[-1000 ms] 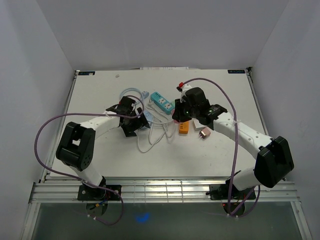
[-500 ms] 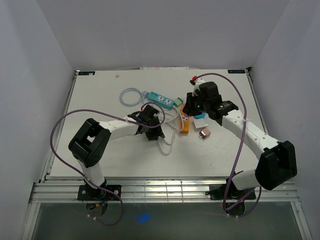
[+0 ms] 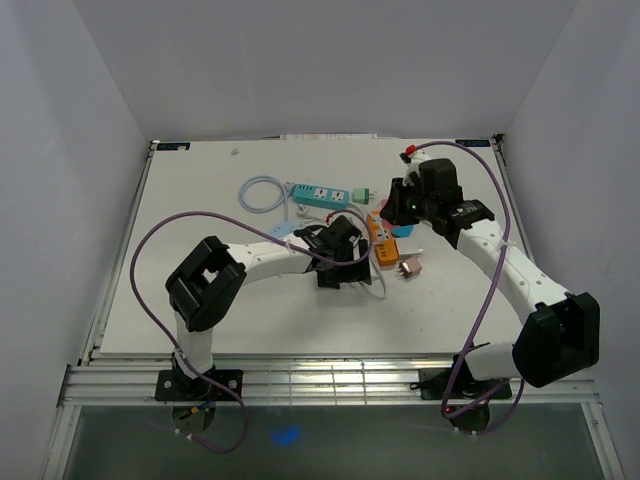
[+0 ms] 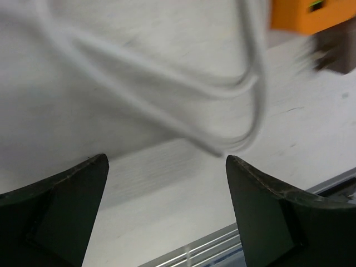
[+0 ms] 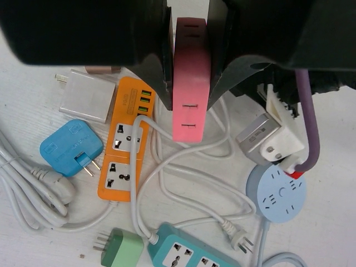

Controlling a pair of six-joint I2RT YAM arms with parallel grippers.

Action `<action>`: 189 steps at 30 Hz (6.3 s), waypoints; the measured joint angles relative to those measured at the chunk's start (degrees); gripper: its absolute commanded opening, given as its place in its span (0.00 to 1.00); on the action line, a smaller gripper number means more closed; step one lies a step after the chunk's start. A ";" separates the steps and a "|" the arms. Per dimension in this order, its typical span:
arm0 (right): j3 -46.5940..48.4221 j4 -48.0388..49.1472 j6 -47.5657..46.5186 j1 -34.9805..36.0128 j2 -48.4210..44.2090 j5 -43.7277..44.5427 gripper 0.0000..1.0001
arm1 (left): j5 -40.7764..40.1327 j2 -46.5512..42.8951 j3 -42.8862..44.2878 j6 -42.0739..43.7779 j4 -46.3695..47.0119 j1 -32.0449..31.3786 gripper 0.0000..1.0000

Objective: Insert the plug

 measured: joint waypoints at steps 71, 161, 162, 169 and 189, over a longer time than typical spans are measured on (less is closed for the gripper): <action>34.49 26.43 -3.28 15.91 55.10 -15.02 0.08 | 18.38 -3.93 -15.56 -0.39 24.55 44.24 0.92; 61.61 -37.42 -17.68 23.65 57.92 -8.24 0.08 | 23.28 -10.82 -26.03 1.49 27.36 49.35 0.00; 61.66 -37.48 -17.59 23.65 58.14 -8.22 0.08 | 23.28 -10.82 -26.21 1.55 27.98 49.31 0.00; 62.86 -38.58 -16.72 23.65 58.99 -7.87 0.08 | 23.26 -10.82 -26.49 2.12 29.99 48.50 0.00; 64.98 -39.19 -15.96 23.56 60.57 -6.36 0.08 | 22.82 -10.82 -26.64 4.33 31.50 46.45 0.00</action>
